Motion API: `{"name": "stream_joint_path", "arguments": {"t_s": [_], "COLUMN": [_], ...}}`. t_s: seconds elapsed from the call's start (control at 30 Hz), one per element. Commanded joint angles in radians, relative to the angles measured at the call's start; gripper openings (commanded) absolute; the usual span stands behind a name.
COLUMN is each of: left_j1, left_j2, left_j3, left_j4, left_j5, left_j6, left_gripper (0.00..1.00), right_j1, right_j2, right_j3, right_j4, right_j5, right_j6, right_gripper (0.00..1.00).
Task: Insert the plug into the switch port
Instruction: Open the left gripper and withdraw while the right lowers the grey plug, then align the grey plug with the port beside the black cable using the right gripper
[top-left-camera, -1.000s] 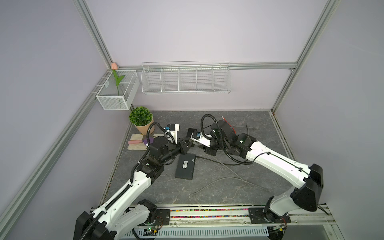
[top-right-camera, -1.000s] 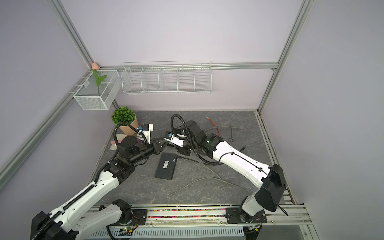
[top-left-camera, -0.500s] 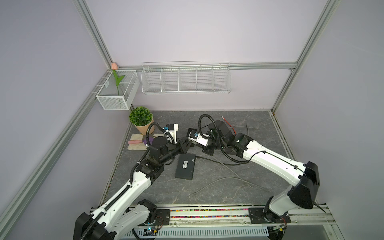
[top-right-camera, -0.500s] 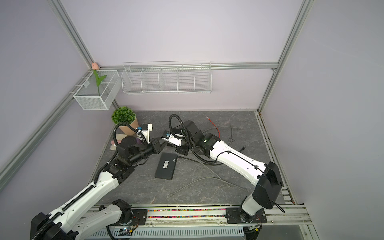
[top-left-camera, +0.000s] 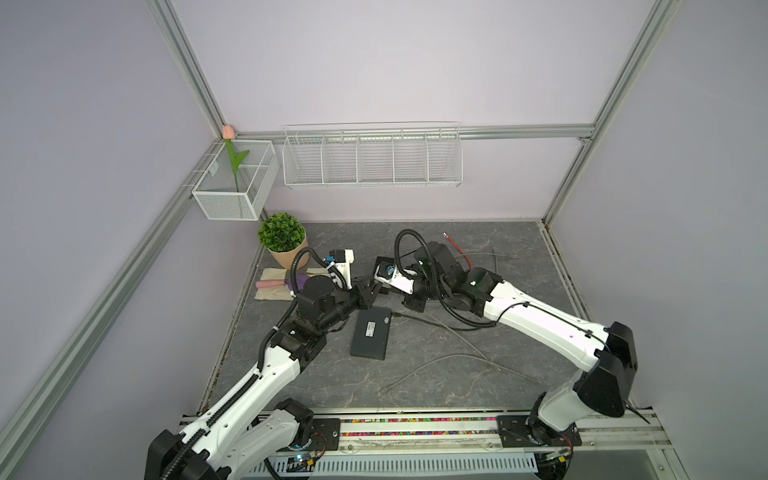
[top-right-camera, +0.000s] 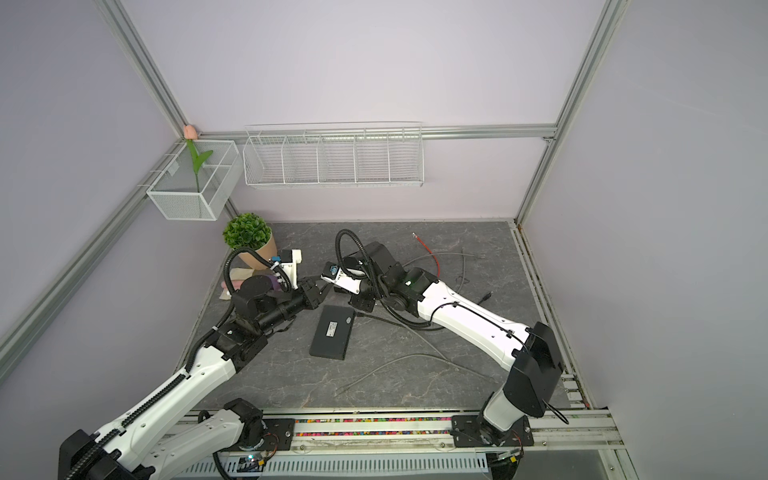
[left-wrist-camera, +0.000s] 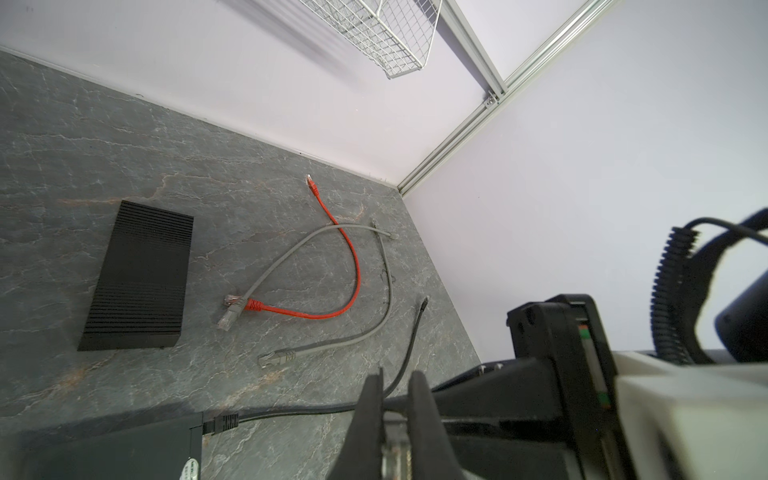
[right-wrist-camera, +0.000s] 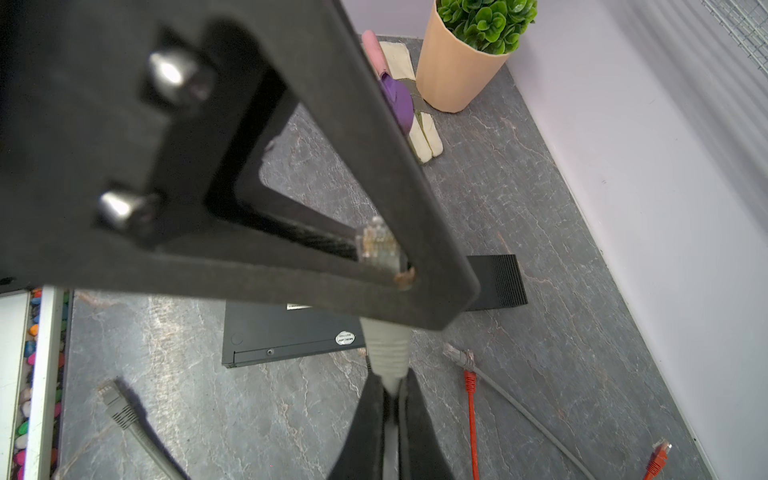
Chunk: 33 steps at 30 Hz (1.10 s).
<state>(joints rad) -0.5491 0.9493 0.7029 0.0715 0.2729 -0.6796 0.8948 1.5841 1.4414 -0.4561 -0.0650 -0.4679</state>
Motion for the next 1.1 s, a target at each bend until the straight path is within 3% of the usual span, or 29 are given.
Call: {"name": "stream_joint_path", "arguments": {"t_s": [0.0,0.03,0.13,0.27,0.4,0.7,1.07], "left_j1": [0.015,0.032,0.152,0.282,0.288,0.284,0.244], "left_j2": [-0.027,-0.031,-0.023,0.028,0.123,0.324,0.313], "left_j3": [0.007,0.014,0.002,-0.089,-0.113,-0.187,-0.258], "left_j4": [-0.06,-0.09,-0.156,-0.072,-0.06,0.089,0.093], "left_j5": [-0.08,-0.1,-0.125,-0.068,-0.123,0.004,-0.037], "left_j6": [0.016,0.021,-0.039,-0.072,-0.044,-0.038,-0.015], "left_gripper": [0.62,0.67,0.66,0.62,0.59,0.53,0.45], "right_j1": [-0.002,-0.005,-0.011,-0.03,-0.042,-0.043,-0.043], "right_j2": [-0.023,-0.017,-0.015,-0.016,0.057,0.197,0.378], "right_j3": [-0.009,-0.008,-0.035,-0.092,-0.07,-0.046,0.06], "right_j4": [-0.04,-0.06,-0.105,-0.133,-0.253,-0.373,-0.457], "right_j5": [0.002,0.001,0.005,0.0,0.024,-0.027,-0.073], "right_j6": [-0.006,-0.004,0.012,0.029,0.052,0.082,0.083], "right_gripper": [0.07,0.07,0.07,0.07,0.07,0.07,0.08]}}
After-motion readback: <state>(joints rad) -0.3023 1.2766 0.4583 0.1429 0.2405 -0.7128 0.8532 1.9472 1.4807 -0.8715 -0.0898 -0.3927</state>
